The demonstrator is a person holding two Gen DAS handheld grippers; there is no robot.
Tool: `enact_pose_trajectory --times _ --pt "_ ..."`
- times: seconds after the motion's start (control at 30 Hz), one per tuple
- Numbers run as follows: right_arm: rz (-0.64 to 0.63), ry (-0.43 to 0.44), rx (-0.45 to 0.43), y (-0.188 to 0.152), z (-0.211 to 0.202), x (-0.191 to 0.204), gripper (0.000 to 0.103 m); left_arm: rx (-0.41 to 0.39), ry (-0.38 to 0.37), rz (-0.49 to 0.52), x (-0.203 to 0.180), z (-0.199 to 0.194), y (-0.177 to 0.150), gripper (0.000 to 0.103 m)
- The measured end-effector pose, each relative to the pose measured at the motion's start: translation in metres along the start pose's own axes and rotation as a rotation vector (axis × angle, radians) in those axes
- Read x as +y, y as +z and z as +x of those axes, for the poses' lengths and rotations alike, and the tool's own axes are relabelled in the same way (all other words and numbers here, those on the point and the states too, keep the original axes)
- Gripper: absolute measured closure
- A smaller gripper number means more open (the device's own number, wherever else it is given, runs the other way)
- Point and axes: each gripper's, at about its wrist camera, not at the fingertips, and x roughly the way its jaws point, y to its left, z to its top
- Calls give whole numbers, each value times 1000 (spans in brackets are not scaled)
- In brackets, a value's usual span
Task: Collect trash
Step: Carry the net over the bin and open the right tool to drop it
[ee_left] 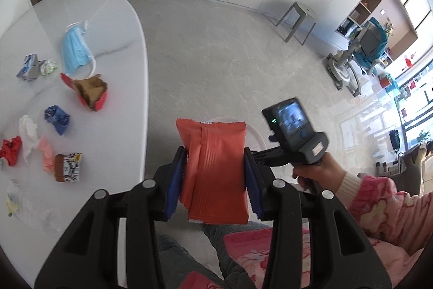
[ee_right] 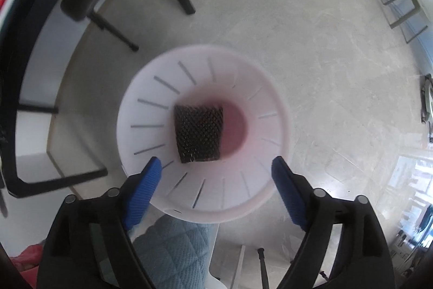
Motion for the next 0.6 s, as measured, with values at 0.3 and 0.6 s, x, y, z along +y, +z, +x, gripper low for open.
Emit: enact_pose_trajectory --times 0.3,0.6 --pt "75 -59 -258 0 -131 -49 7 79 -59 110 -47 63 6 60" --pt "61 -37 -344 3 -174 -48 7 127 17 114 -60 84 15 23"
